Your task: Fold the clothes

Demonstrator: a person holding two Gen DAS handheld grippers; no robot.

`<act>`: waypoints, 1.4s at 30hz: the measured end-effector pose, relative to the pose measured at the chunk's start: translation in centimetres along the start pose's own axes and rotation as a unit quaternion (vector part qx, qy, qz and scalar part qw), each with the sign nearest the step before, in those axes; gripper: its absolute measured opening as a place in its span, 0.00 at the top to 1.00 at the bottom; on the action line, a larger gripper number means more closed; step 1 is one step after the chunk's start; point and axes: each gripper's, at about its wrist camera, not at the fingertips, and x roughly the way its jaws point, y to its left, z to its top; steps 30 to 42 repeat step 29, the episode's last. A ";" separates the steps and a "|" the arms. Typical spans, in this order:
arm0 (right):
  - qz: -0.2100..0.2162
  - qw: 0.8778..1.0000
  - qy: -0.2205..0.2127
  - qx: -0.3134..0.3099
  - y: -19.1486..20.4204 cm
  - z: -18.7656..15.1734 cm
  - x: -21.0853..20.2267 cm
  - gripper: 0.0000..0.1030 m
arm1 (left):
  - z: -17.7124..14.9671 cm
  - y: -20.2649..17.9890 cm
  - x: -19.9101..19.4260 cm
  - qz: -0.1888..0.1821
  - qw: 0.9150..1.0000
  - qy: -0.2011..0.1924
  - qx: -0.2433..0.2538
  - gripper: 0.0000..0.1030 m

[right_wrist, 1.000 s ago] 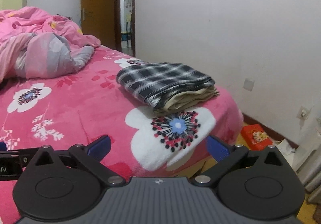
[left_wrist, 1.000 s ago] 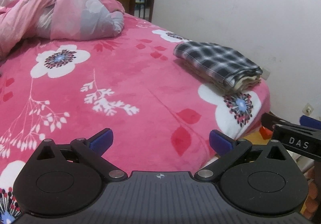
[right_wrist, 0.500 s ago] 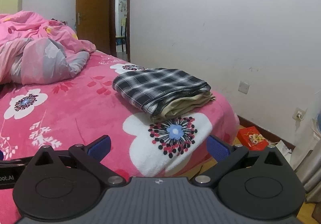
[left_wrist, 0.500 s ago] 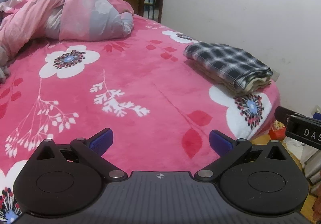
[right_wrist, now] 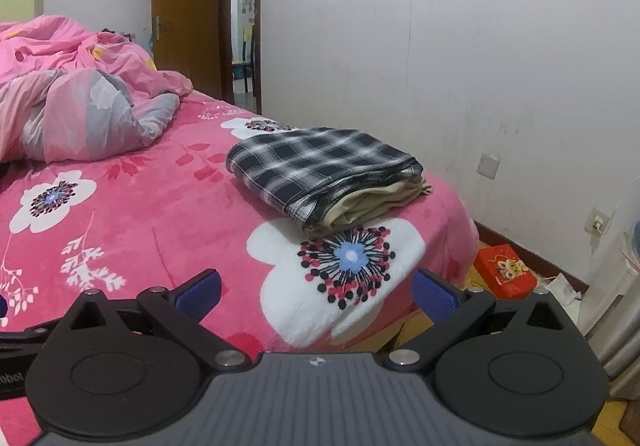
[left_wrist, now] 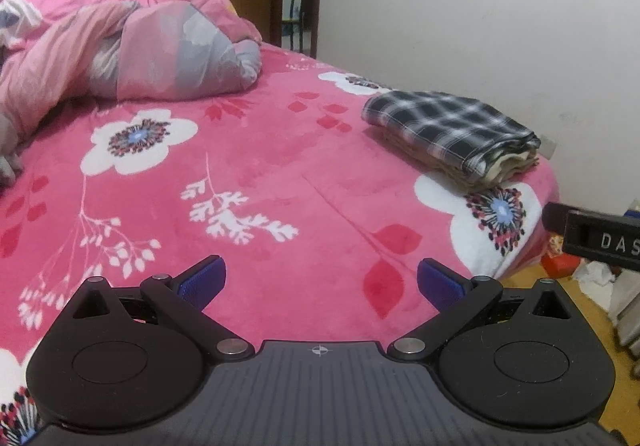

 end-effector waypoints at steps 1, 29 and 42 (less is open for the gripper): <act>-0.002 1.000 -0.002 -0.001 0.0 0.0 -0.1 0.00 | 0.0 -0.2 -0.1 0.001 1.000 -0.002 0.004 0.00; 0.000 1.000 -0.002 -0.004 0.3 -0.1 0.0 0.00 | 0.4 0.0 -0.8 0.013 1.000 -0.005 -0.006 0.00; 0.000 1.000 -0.002 -0.004 0.3 -0.1 0.0 0.00 | 0.4 0.0 -0.8 0.013 1.000 -0.005 -0.006 0.00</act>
